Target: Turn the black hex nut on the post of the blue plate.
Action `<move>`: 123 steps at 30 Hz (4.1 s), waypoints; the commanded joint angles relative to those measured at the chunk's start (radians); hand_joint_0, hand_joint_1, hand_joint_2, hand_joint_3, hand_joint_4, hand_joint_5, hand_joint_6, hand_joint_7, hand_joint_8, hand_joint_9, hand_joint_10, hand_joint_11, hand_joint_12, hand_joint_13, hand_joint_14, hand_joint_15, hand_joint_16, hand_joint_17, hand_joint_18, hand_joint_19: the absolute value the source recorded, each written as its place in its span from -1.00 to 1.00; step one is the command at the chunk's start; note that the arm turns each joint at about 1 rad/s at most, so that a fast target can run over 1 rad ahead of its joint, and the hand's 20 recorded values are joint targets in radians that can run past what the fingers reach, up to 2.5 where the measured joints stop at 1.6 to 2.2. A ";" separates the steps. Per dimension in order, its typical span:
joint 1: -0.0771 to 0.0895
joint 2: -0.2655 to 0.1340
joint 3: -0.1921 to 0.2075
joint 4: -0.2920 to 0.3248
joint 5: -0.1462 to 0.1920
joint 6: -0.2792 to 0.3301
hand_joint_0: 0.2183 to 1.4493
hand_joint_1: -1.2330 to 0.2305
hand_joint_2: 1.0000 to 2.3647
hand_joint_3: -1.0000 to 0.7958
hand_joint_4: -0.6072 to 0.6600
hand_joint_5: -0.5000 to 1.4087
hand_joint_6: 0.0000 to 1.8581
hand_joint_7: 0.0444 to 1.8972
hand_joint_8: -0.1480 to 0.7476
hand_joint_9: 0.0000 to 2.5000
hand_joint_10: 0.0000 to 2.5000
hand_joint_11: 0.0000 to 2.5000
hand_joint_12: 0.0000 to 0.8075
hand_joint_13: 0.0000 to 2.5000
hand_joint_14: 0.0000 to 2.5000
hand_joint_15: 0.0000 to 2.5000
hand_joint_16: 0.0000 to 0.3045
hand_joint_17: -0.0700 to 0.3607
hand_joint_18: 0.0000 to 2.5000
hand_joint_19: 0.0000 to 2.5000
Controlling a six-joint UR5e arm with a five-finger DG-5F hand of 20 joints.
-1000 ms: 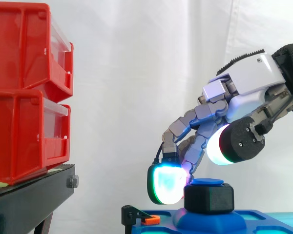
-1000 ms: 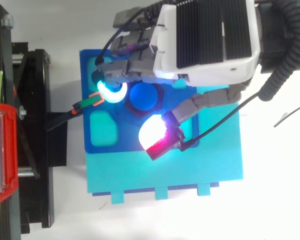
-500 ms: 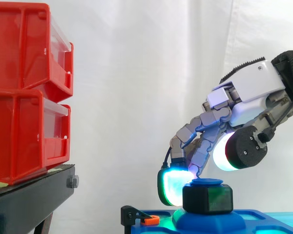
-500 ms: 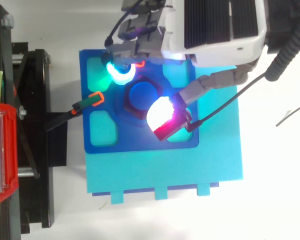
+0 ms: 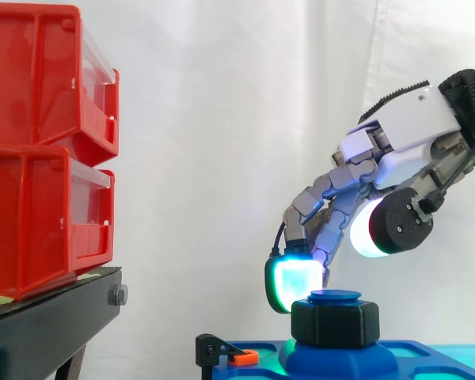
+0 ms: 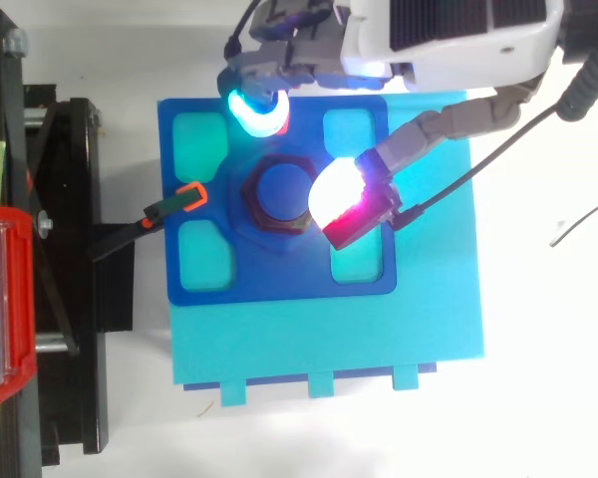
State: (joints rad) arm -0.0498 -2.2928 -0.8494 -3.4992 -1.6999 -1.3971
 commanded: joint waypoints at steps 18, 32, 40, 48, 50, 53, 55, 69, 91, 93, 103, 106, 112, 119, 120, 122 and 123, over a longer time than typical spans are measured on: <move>0.038 -0.002 0.000 0.088 0.014 0.038 -0.55 0.21 -1.00 -0.44 0.33 -0.64 -0.46 -0.07 -0.08 -0.46 -0.99 -0.76 -0.14 -0.65 -1.00 -0.92 -0.64 -0.10 -0.79 -0.90; 0.093 -0.002 -0.010 0.104 0.060 0.021 -0.55 0.21 -1.00 -0.44 0.32 -0.64 -0.46 -0.08 -0.08 -0.46 -0.99 -0.77 -0.14 -0.65 -1.00 -0.92 -0.64 -0.10 -0.79 -0.90; 0.100 -0.001 -0.017 0.091 0.068 0.021 -0.55 0.21 -1.00 -0.44 0.32 -0.64 -0.46 -0.08 -0.08 -0.46 -0.99 -0.76 -0.14 -0.65 -1.00 -0.92 -0.64 -0.10 -0.79 -0.91; 0.096 -0.002 -0.034 0.088 0.066 0.021 -0.55 0.20 -1.00 -0.44 0.32 -0.64 -0.46 -0.07 -0.08 -0.46 -0.99 -0.77 -0.14 -0.65 -1.00 -0.92 -0.64 -0.10 -0.79 -0.90; 0.096 -0.001 -0.034 0.088 0.065 0.021 -0.55 0.20 -1.00 -0.44 0.33 -0.64 -0.46 -0.07 -0.07 -0.46 -0.99 -0.77 -0.14 -0.65 -1.00 -0.92 -0.64 -0.10 -0.79 -0.90; 0.090 -0.002 -0.034 0.089 0.062 0.021 -0.55 0.20 -1.00 -0.44 0.32 -0.64 -0.46 -0.07 -0.07 -0.46 -0.99 -0.76 -0.14 -0.65 -1.00 -0.92 -0.64 -0.10 -0.79 -0.91; 0.084 -0.002 -0.034 0.088 0.062 0.013 -0.55 0.20 -1.00 -0.44 0.32 -0.64 -0.46 -0.07 -0.08 -0.46 -0.99 -0.76 -0.14 -0.65 -1.00 -0.92 -0.64 -0.10 -0.79 -0.90; 0.047 -0.001 -0.031 0.077 0.036 -0.046 -0.55 0.21 -1.00 -0.44 0.33 -0.64 -0.46 -0.07 -0.08 -0.46 -0.99 -0.76 -0.14 -0.65 -1.00 -0.92 -0.64 -0.10 -0.79 -0.90; 0.024 -0.001 0.018 0.042 0.017 -0.077 -0.81 0.03 -1.00 -0.44 0.37 -0.72 -0.46 -0.10 0.02 -0.64 -0.99 -0.77 0.11 -0.81 -1.00 -0.95 -0.51 0.10 -0.97 -0.97; 0.027 0.001 0.018 0.048 0.022 -0.074 -0.83 -0.01 -1.00 -0.44 0.34 -0.73 -0.46 -0.10 0.01 -0.68 -0.99 -0.75 0.11 -0.84 -1.00 -0.94 -0.51 0.11 -1.00 -0.94; 0.056 -0.001 -0.002 0.103 0.049 -0.026 -0.82 -0.30 -1.00 -0.44 0.29 -0.74 -0.46 -0.12 -0.03 -0.72 -0.99 -0.75 0.10 -0.83 -1.00 -0.94 -0.52 0.09 -0.97 -0.95; 0.070 -0.001 -0.008 0.109 0.065 -0.016 -0.80 -0.33 -1.00 -0.44 0.28 -0.74 -0.46 -0.13 -0.04 -0.72 -0.99 -0.75 0.09 -0.83 -1.00 -0.94 -0.53 0.08 -0.96 -0.95; 0.085 -0.001 -0.010 0.114 0.082 -0.010 -0.79 -0.42 -1.00 -0.44 0.27 -0.74 -0.46 -0.12 -0.05 -0.72 -0.99 -0.75 0.08 -0.82 -1.00 -0.95 -0.54 0.06 -0.95 -0.95; 0.113 -0.001 -0.027 0.135 0.114 0.000 -0.77 -0.48 -1.00 -0.44 0.25 -0.74 -0.46 -0.12 -0.07 -0.73 -0.99 -0.74 0.07 -0.82 -1.00 -0.95 -0.55 0.05 -0.94 -0.96; 0.114 -0.001 -0.030 0.141 0.117 0.001 -0.76 -0.49 -1.00 -0.44 0.25 -0.74 -0.46 -0.12 -0.07 -0.73 -0.99 -0.74 0.06 -0.82 -1.00 -0.95 -0.55 0.04 -0.94 -0.96; 0.120 -0.001 -0.036 0.157 0.118 0.001 -0.76 -0.51 -1.00 -0.44 0.25 -0.74 -0.46 -0.14 -0.06 -0.71 -0.99 -0.77 0.07 -0.80 -1.00 -0.96 -0.55 0.05 -0.90 -0.98; 0.122 -0.001 -0.036 0.160 0.118 0.001 -0.76 -0.51 -1.00 -0.44 0.25 -0.74 -0.46 -0.14 -0.06 -0.71 -0.99 -0.77 0.07 -0.80 -1.00 -0.96 -0.55 0.04 -0.90 -0.99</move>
State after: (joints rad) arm 0.0639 -2.2936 -0.8777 -3.3563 -1.5864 -1.3971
